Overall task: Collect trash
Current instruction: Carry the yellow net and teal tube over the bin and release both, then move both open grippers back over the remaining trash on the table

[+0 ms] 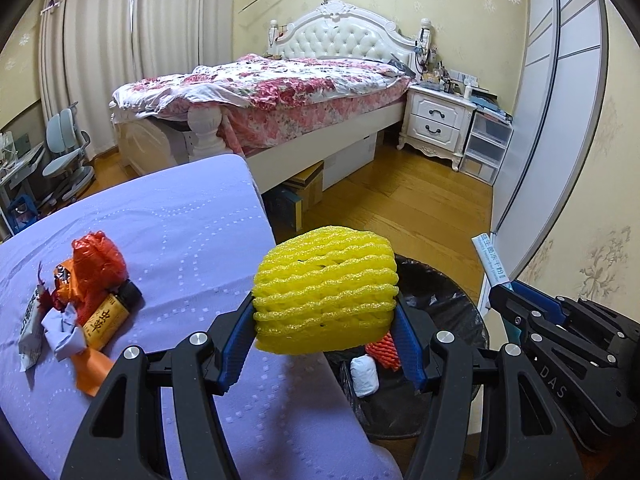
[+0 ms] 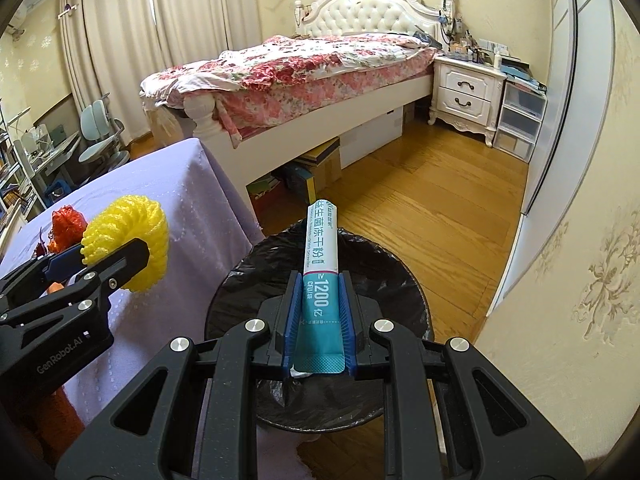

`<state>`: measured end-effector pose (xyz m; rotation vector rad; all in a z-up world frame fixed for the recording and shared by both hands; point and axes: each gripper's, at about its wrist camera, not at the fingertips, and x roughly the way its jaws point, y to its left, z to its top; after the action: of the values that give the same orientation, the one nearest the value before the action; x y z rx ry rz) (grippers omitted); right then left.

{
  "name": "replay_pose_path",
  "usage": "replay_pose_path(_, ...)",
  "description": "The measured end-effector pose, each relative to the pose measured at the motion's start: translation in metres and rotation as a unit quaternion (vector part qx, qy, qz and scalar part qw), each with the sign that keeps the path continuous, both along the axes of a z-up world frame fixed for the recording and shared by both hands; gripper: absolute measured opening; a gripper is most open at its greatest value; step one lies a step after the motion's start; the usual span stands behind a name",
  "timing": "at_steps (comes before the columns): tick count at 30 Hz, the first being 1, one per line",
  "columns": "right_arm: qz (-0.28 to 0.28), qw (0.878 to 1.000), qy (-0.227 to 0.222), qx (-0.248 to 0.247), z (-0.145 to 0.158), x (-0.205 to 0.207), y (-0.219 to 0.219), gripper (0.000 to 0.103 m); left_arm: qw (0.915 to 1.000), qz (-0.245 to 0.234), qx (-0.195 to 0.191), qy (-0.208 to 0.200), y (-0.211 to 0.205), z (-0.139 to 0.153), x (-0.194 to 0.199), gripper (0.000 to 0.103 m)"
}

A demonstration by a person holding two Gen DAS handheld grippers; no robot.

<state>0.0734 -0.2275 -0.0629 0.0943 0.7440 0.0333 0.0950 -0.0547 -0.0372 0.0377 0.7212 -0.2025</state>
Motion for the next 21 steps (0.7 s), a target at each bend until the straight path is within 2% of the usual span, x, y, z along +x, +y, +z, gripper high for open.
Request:
replay_pose_path(7,-0.008,1.0,0.006,0.003,-0.005,0.007,-0.008,0.019,0.9999,-0.012,0.012,0.002,-0.01,-0.005,0.008,0.062)
replay_pose_path(9,-0.012,1.0,0.006,0.005,-0.007,0.008,-0.01,0.02,0.9999,-0.009,0.012,0.007,-0.01,-0.008,0.01,0.067)
replay_pose_path(11,-0.015,1.0,0.007,0.008,-0.007,0.009,-0.012,0.028,0.9999,-0.005,0.009,0.01,-0.008,-0.009,0.012,0.075)
replay_pose_path(14,-0.02,1.0,0.006,0.006,-0.009,0.008,-0.014,0.032,0.9999,0.004,0.009,0.005,-0.007,-0.009,0.011,0.081)
replay_pose_path(18,-0.026,1.0,0.004,0.008,-0.008,0.008,-0.016,0.036,0.9999,0.008,0.011,0.005,-0.006,-0.009,0.009,0.083)
replay_pose_path(21,-0.029,1.0,0.001,0.007,-0.007,0.007,-0.017,0.044,0.9999,0.012,0.011,0.005,-0.004,-0.008,0.007,0.084)
